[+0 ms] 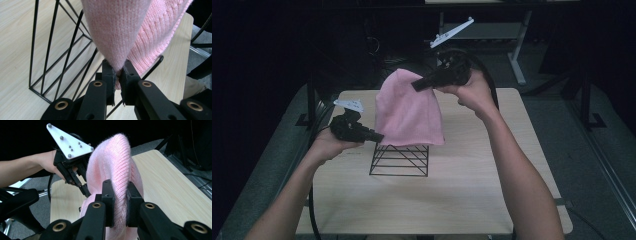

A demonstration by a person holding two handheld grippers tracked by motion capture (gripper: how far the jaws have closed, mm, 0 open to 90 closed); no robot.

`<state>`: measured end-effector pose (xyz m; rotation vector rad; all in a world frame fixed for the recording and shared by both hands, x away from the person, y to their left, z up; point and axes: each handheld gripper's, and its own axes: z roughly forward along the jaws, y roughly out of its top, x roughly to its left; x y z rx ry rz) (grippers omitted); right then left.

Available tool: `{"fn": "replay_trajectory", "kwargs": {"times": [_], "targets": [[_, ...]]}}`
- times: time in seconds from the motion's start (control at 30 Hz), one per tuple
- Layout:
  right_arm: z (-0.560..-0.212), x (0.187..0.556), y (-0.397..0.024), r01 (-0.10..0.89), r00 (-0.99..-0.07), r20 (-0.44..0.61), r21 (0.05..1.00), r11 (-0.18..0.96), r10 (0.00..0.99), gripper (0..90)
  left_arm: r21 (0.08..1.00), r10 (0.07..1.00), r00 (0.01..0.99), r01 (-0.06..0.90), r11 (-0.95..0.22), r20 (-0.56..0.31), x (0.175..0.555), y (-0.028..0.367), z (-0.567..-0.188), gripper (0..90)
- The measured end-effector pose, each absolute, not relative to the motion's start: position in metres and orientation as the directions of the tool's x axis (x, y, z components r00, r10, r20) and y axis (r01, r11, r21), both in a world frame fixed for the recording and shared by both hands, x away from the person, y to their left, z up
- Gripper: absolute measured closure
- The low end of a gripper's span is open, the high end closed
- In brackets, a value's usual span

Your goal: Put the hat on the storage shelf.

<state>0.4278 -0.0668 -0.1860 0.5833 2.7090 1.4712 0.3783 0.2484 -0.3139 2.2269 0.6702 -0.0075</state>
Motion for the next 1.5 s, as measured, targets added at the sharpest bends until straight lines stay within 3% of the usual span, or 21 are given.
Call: {"fn": "replay_trajectory", "kwargs": {"times": [0.53,1.5], "targets": [[-0.204,0.414,-0.045,0.285,-0.953,0.186,0.816,0.502,0.239,80.2,0.682,0.503,0.843,0.483,-0.549,-0.192,0.361,0.277,-0.324,83.6],[-0.260,0.409,-0.032,0.314,-0.949,0.269,0.781,0.540,0.164,77.6,0.602,0.543,0.824,0.518,-0.607,-0.162,0.354,0.277,-0.366,83.6]]}}
